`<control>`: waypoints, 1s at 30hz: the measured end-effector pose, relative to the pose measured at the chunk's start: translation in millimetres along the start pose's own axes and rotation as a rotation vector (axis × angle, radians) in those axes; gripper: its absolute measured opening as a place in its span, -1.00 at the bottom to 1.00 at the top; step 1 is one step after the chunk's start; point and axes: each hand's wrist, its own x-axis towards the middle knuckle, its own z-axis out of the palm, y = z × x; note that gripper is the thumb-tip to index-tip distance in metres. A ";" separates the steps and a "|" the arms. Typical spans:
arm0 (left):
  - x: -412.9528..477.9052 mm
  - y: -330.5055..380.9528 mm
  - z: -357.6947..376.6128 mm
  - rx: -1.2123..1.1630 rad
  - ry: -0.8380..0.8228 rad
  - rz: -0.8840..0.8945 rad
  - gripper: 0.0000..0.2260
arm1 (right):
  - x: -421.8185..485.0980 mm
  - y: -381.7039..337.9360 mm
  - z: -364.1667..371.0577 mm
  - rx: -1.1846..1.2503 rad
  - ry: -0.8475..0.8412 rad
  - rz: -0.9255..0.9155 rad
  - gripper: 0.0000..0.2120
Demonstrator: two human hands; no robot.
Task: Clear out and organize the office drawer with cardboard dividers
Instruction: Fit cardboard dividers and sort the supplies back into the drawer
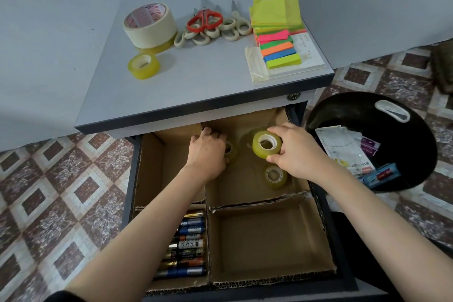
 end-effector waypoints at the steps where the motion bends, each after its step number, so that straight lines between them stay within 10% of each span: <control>1: 0.0 -0.1 0.6 -0.002 0.001 0.001 -0.52 | -0.1 0.2 -0.2 -0.006 -0.005 -0.001 -0.37; 30: -76.6 0.7 24.2 -0.480 0.179 0.034 -0.41 | -8.2 -18.6 23.0 -0.561 -0.301 -0.070 -0.45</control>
